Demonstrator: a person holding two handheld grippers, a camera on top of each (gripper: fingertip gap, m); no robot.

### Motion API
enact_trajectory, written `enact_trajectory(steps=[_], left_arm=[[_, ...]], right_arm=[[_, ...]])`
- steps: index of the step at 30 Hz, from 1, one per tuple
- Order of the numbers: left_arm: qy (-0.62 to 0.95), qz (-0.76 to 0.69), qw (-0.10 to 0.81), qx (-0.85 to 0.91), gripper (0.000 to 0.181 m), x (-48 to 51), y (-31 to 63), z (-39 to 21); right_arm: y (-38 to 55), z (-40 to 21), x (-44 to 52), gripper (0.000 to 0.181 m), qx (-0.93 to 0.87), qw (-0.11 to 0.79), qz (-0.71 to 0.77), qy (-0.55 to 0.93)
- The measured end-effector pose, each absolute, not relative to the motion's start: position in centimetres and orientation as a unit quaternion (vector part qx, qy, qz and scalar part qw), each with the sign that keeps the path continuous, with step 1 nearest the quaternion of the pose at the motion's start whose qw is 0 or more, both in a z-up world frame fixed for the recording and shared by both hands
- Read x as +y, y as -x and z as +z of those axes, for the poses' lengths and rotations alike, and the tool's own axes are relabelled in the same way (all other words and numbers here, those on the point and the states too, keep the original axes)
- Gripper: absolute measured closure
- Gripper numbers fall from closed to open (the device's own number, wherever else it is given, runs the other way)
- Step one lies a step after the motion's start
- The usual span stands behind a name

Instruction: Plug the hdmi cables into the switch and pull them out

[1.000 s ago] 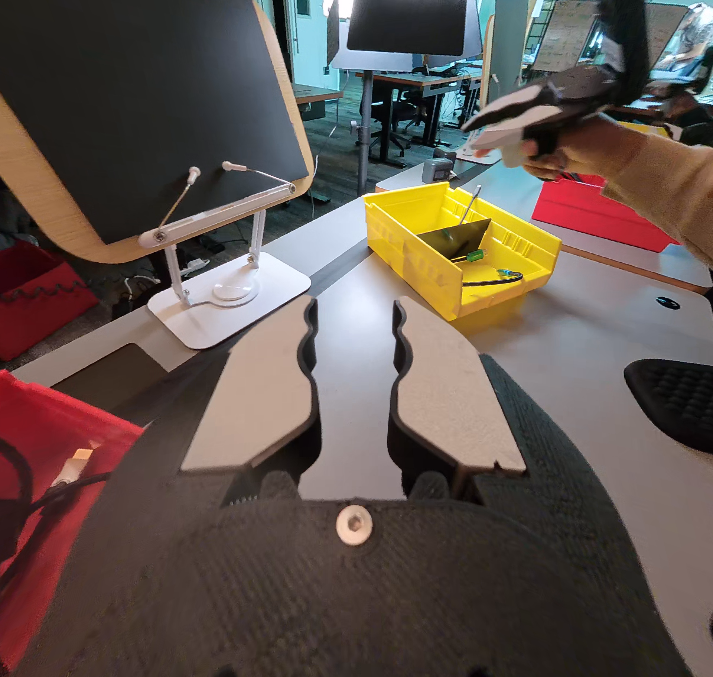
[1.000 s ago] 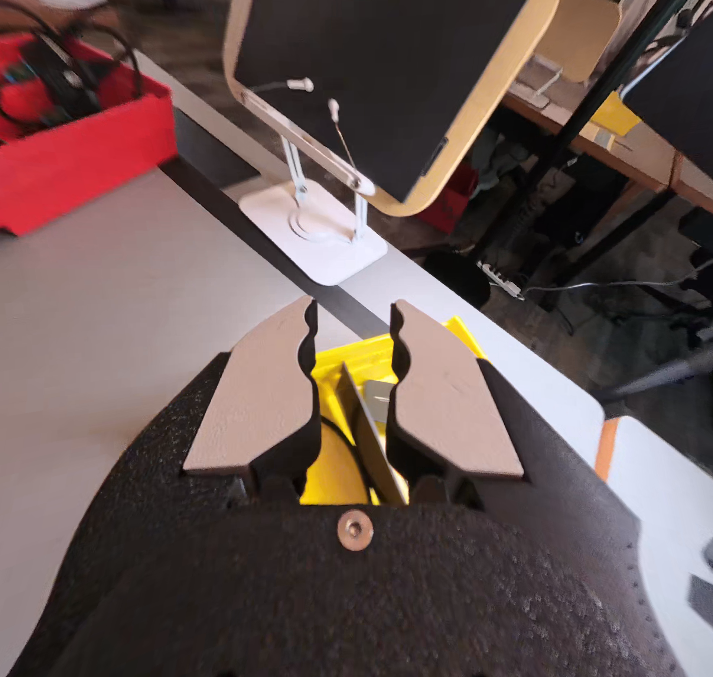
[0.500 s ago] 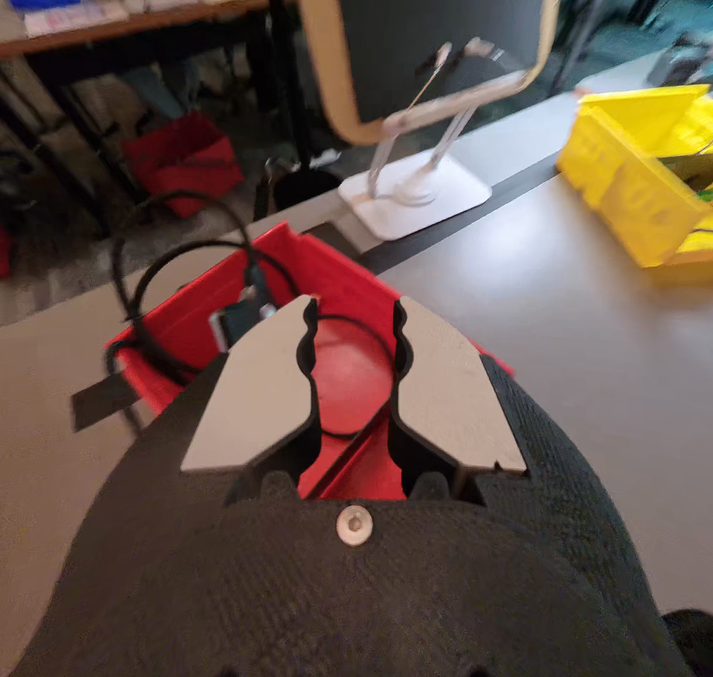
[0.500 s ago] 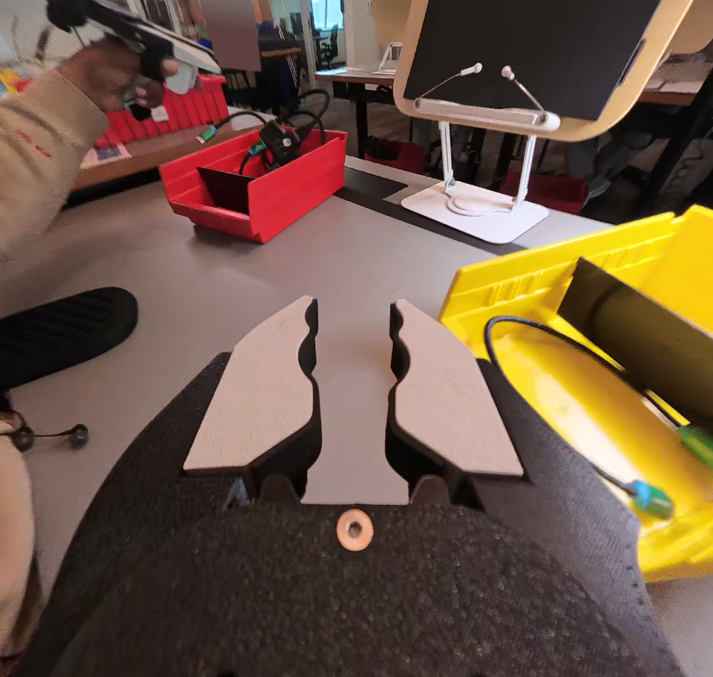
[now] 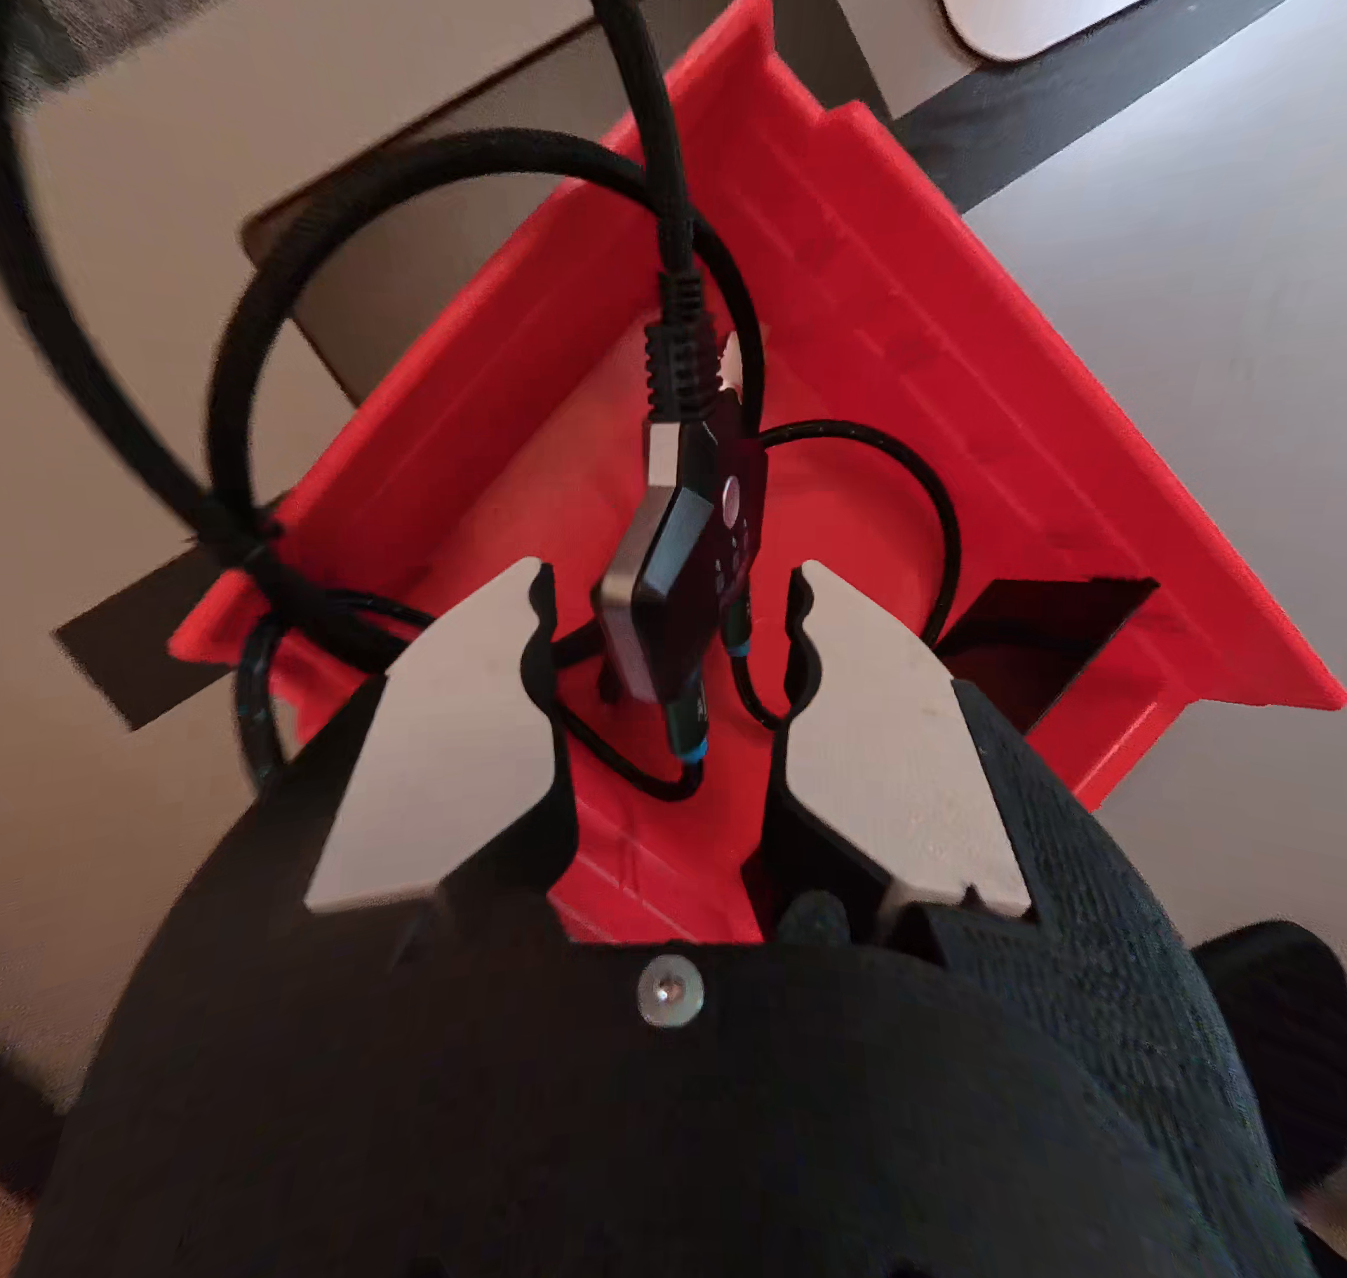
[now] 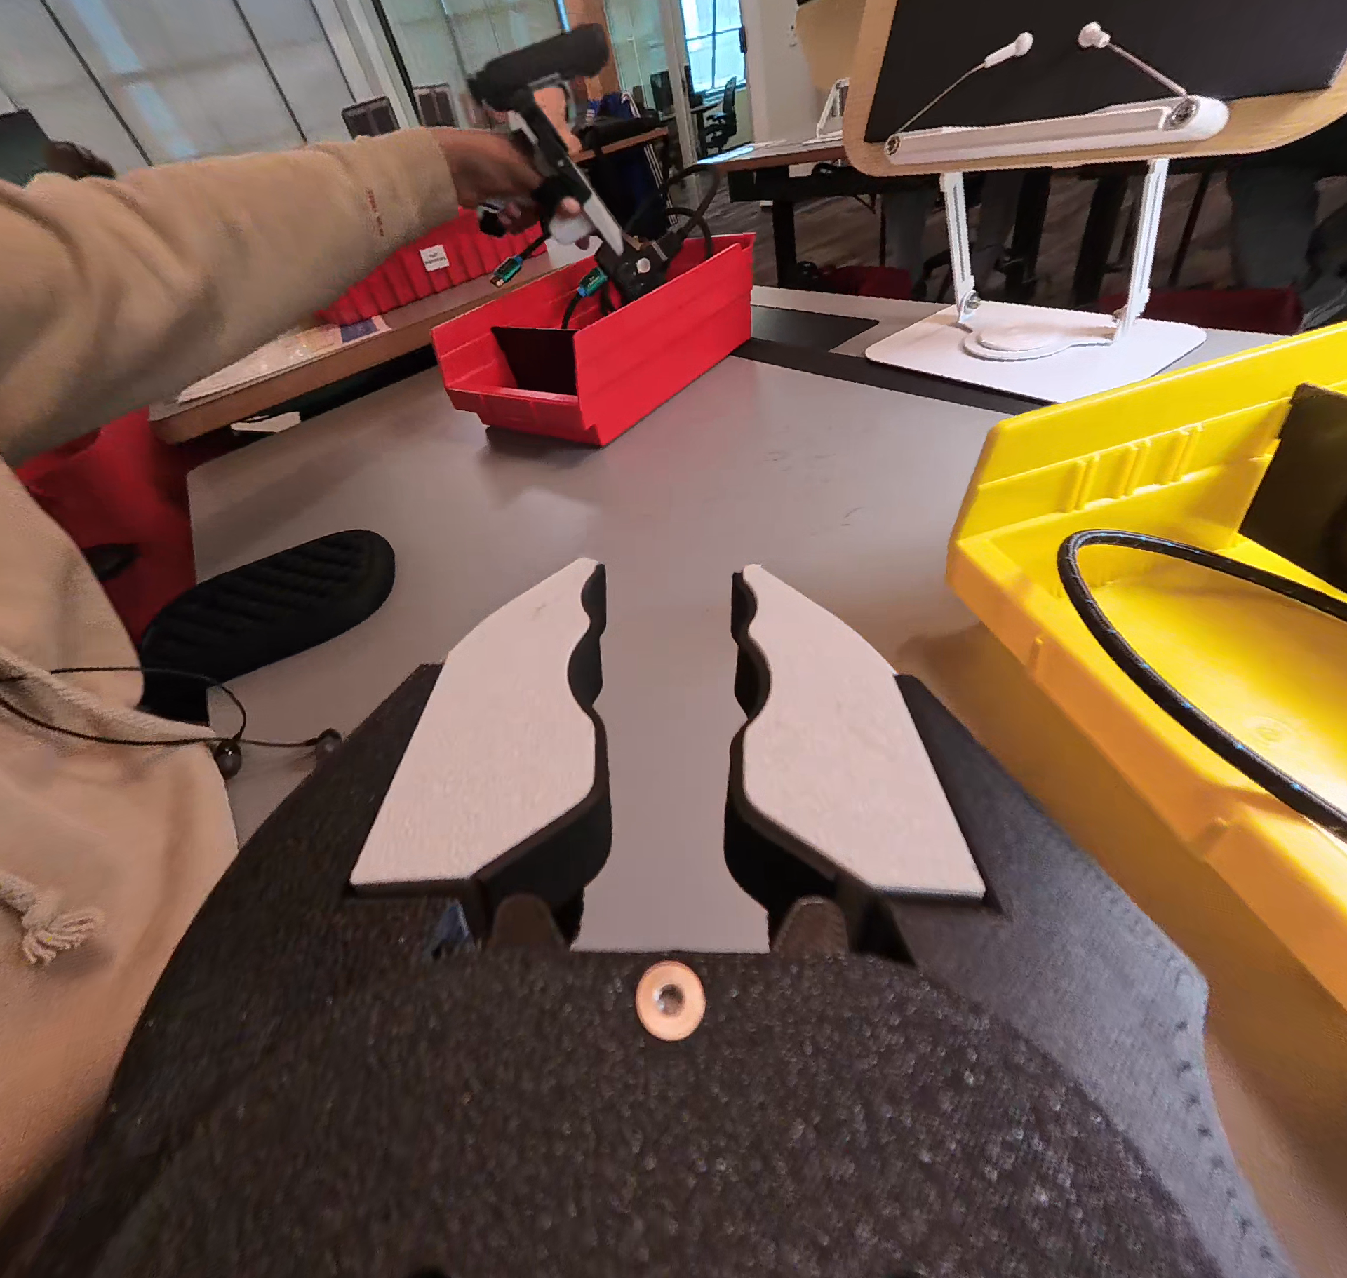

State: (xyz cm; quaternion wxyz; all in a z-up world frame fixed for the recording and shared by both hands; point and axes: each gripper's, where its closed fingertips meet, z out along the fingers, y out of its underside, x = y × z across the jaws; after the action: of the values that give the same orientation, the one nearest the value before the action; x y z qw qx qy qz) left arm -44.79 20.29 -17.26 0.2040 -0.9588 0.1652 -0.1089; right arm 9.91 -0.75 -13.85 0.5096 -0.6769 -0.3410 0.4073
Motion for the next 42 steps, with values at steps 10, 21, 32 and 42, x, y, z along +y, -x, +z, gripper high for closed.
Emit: enact_trajectory(steps=[10,21,32,42], left_arm=[[0.938,-0.173,0.226,0.197,0.158,20.0,40.9,-15.0],[0.801,-0.226,0.485,0.267,0.159,12.6,31.4,7.3],[0.591,-0.436,0.606,0.306,0.159,4.3,14.3,9.6],[0.508,-0.534,0.606,0.299,0.159,2.8,8.6,3.4]], right_arm=[[-9.6,-13.6,-0.6,0.153,-0.354,0.497,0.428,0.666],[-2.2,-6.2,0.1,0.153,-0.425,0.54,0.423,0.59],[7.3,5.1,2.8,0.147,-0.401,0.584,0.456,0.539],[7.6,1.1,3.4,0.158,-0.47,0.484,0.511,0.533]])
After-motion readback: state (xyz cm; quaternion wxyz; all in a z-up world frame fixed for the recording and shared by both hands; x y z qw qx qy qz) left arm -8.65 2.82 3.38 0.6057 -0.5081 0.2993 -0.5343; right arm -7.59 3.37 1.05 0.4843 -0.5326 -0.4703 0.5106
